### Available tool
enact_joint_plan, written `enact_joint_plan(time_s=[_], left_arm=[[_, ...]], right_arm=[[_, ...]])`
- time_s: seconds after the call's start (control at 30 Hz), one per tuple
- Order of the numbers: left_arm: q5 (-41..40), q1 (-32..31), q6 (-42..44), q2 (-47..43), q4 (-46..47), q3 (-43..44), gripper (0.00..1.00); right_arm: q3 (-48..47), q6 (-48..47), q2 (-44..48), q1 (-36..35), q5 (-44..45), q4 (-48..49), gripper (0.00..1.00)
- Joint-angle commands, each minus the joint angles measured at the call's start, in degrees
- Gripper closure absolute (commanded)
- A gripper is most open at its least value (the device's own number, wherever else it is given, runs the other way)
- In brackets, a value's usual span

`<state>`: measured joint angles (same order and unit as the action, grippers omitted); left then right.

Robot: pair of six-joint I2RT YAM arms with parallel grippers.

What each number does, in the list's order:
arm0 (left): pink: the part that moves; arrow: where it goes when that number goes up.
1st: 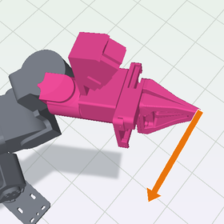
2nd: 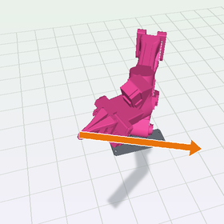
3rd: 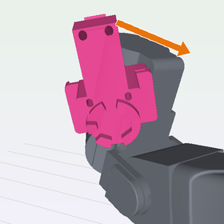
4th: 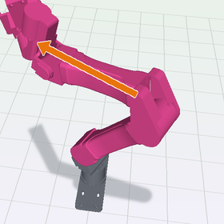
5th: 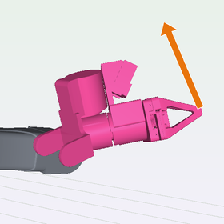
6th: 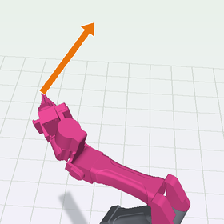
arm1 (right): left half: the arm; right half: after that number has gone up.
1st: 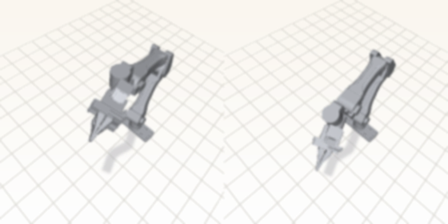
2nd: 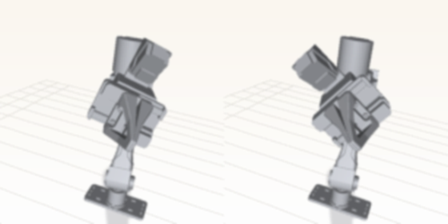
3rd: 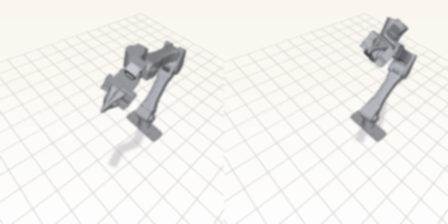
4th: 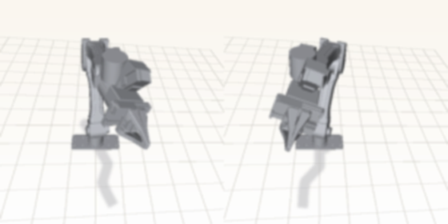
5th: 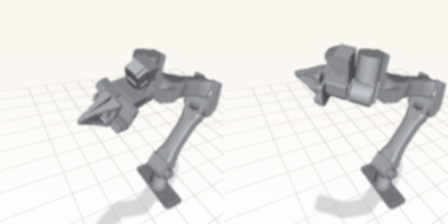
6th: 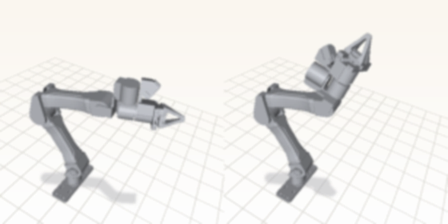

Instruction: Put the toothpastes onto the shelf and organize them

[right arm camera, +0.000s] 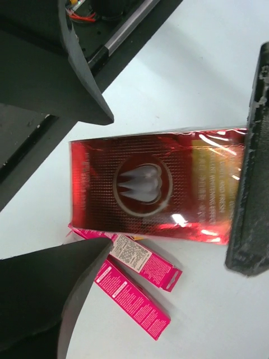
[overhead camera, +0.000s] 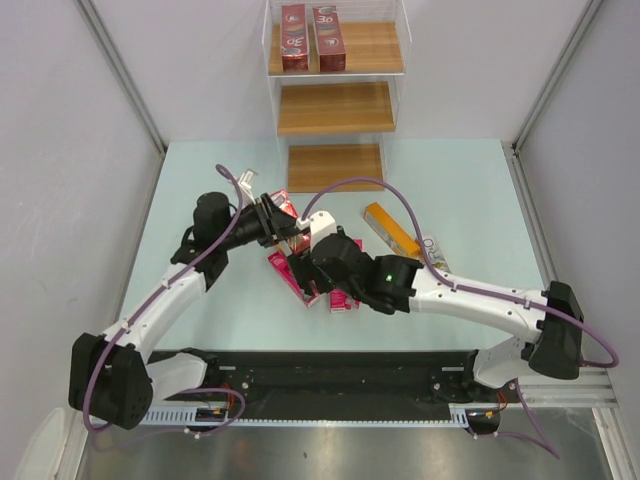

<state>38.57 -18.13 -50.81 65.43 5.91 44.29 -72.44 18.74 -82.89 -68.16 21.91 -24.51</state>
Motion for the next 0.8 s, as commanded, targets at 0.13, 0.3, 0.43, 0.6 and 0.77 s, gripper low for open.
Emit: enact_joint_plan(time_s=[0.13,0.3,0.43,0.6,0.77], left_arm=[[6.33,8.89,-0.08,-1.88,4.97,2.2,0.55],[13.09,15.04,-3.94,-3.38,10.77,2.11,0.55],[15.83,16.64,-9.82,-4.17,17.45,2.38,0.55],[16.71,16.72,-17.55,-3.38,27.64,2.29,0.55],[17.68,16.72,-20.82,-3.03,31.26,1.85,0.56]], right_arm=[[-0.68,4.44,8.62,6.89,-10.02,4.12,0.07],[3.62,11.04,12.49,14.62,-29.01,11.74,0.07],[7.75,17.63,12.41,20.16,-43.06,21.33,0.08],[10.92,23.79,9.25,17.72,-45.82,32.85,0.09],[11.53,25.55,5.99,14.99,-43.98,38.56,0.11]])
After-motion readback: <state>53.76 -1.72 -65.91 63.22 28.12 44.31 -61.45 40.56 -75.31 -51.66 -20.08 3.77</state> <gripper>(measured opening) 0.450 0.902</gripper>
